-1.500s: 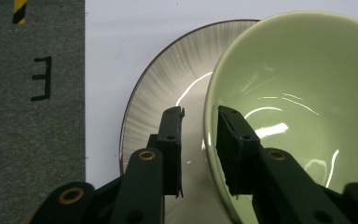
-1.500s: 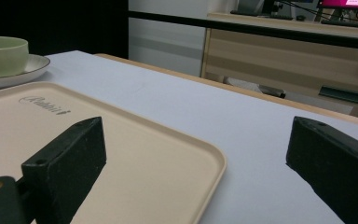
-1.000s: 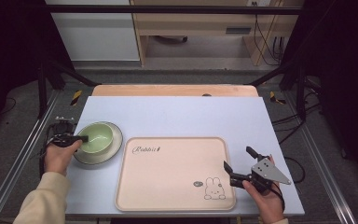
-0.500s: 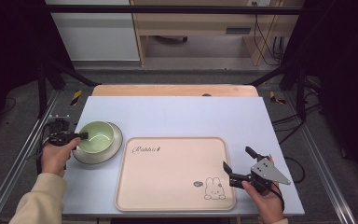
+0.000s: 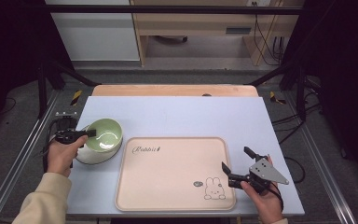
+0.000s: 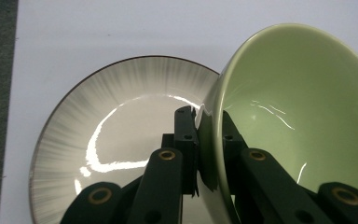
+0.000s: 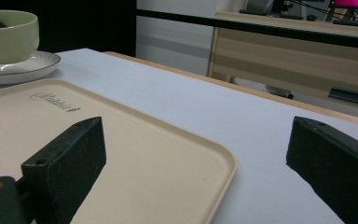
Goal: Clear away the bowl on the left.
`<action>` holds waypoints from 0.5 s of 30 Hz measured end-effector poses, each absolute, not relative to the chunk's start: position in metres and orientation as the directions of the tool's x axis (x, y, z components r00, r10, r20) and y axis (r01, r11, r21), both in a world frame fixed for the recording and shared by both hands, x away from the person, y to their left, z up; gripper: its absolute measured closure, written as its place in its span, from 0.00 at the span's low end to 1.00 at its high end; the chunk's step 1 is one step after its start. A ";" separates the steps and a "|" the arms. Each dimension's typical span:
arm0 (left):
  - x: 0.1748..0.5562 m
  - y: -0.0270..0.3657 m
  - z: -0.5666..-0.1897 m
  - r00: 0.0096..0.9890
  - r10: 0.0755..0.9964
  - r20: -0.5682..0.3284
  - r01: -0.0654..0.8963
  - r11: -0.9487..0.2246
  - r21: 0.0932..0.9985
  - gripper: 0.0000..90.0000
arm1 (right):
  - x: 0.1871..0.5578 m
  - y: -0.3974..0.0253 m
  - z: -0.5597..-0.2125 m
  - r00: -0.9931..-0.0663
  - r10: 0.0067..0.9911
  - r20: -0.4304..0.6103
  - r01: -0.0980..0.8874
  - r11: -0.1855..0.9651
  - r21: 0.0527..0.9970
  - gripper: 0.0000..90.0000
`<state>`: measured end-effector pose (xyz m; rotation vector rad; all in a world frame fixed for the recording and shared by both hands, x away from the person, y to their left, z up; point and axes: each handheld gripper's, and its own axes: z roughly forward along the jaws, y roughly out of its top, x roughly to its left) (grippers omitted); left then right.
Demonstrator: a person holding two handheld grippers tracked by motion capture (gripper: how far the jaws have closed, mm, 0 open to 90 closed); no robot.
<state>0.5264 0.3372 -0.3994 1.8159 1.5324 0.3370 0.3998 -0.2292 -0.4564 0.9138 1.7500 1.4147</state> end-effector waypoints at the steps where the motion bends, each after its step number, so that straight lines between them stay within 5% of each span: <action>1: 0.527 0.335 -0.399 0.264 0.933 -0.246 0.743 -0.034 0.668 0.92 | 0.400 -0.229 -0.457 -0.508 0.857 -0.085 0.094 0.154 0.984 0.05; 15: 0.524 0.302 -0.395 0.352 0.890 -0.290 0.722 -0.061 0.689 0.92 | 0.400 -0.230 -0.457 -0.508 0.857 -0.088 0.096 0.159 0.983 0.05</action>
